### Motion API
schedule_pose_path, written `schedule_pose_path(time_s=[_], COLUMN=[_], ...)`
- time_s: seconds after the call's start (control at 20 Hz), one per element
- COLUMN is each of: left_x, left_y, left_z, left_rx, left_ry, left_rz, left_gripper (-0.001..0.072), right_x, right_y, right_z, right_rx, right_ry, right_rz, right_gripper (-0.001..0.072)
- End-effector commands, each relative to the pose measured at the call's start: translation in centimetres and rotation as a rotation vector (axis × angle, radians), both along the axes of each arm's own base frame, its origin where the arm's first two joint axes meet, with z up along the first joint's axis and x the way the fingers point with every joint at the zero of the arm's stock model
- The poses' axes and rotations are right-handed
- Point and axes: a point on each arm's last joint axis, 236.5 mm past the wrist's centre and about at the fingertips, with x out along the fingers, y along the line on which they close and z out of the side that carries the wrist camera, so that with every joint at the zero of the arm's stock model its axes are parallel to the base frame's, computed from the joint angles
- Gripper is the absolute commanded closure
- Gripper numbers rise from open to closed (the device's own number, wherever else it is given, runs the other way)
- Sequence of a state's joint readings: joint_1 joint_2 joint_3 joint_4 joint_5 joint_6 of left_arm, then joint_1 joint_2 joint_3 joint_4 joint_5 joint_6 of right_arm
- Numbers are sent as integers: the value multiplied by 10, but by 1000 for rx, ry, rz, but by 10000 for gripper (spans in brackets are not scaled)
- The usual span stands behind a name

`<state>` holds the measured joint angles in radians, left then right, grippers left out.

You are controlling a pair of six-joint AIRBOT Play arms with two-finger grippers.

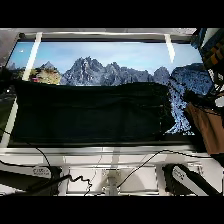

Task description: Fold the clothes and pants, and hang the long-sleeved shirts on hangers.

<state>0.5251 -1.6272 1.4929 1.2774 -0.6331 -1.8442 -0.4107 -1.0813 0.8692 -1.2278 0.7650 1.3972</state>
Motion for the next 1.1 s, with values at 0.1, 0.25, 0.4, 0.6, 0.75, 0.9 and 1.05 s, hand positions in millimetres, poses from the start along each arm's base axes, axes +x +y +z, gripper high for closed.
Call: schedule_pose_path(time_s=[0.1,0.25,0.4,0.6,0.75,0.9,1.05], left_x=[42,70,86,88,84,75,51], left_y=[-19,-30,-20,-19,-28,-39,-48], left_z=[13,5,39,39,23,13,-7], left_rx=[24,67,155,201,156,114,61], left_ry=[-152,-221,-376,-378,-309,-236,-87], left_rz=[-2,-6,34,21,-4,-35,-82], left_gripper=[684,684,684,249,-1,3,204], right_x=[0,0,0,1,1,1,0], right_y=[0,0,0,-1,-1,-1,-4], right_z=[0,0,0,1,1,1,-2], right_rx=[3,3,1,-1,0,-1,-21], right_ry=[-1,-1,-1,-6,-6,-6,7], right_rz=[-2,-2,-2,-4,-5,-4,1], right_gripper=[320,320,320,320,320,320,320])
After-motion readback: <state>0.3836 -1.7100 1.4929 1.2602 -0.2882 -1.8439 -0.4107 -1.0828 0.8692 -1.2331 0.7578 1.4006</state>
